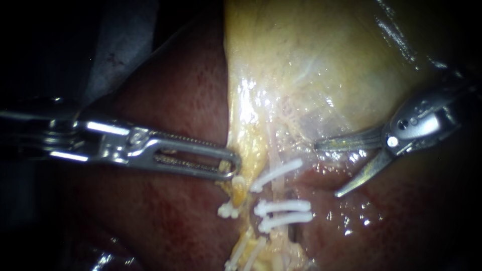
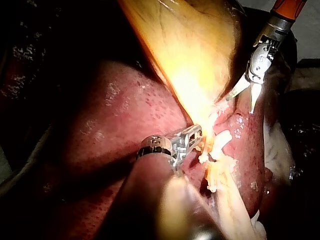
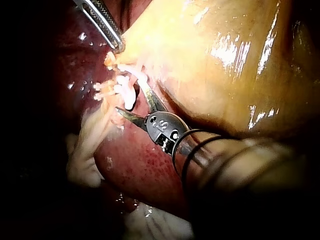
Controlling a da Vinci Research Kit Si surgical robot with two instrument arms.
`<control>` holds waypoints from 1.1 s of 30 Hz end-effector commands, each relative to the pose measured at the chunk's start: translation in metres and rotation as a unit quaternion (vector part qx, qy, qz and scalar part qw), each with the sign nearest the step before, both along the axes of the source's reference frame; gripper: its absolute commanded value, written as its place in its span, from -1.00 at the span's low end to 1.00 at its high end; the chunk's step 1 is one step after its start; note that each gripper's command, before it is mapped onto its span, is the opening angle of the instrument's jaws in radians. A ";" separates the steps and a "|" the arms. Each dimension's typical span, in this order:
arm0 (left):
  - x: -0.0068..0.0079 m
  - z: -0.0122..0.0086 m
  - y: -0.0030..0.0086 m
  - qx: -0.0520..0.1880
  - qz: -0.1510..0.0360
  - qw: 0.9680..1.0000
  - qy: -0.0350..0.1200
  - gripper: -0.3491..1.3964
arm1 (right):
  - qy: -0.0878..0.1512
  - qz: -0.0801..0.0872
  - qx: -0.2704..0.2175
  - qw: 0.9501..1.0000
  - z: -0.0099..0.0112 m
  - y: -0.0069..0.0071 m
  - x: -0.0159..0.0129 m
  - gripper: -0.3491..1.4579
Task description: Go to the cutting position right tube
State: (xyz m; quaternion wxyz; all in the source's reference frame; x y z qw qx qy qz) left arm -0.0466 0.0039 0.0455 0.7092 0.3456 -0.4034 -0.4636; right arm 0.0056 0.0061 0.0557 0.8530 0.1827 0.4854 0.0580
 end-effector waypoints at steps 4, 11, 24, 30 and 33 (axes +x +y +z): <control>0.0000 -0.0001 0.0000 0.000 0.000 1.000 0.000 -1.00 | 0.001 -0.002 0.001 1.000 -0.0001 -0.0002 0.0000 0.97; 0.0004 -0.0004 0.0001 0.001 0.001 1.000 -0.001 -1.00 | 0.003 -0.001 0.021 1.000 0.0000 -0.0007 0.0001 0.97; 0.0029 -0.0026 0.0010 0.005 0.001 1.000 -0.004 -1.00 | -0.027 0.004 0.108 0.994 0.0010 -0.0026 0.0004 0.86; 0.0040 -0.0037 0.0015 0.006 -0.002 1.000 -0.003 -1.00 | -0.064 -0.013 0.139 0.988 0.0019 -0.0039 0.0006 0.80; 0.0044 -0.0043 0.0016 0.006 -0.003 1.000 -0.003 -1.00 | -0.083 -0.020 0.154 0.984 0.0024 -0.0042 0.0008 0.78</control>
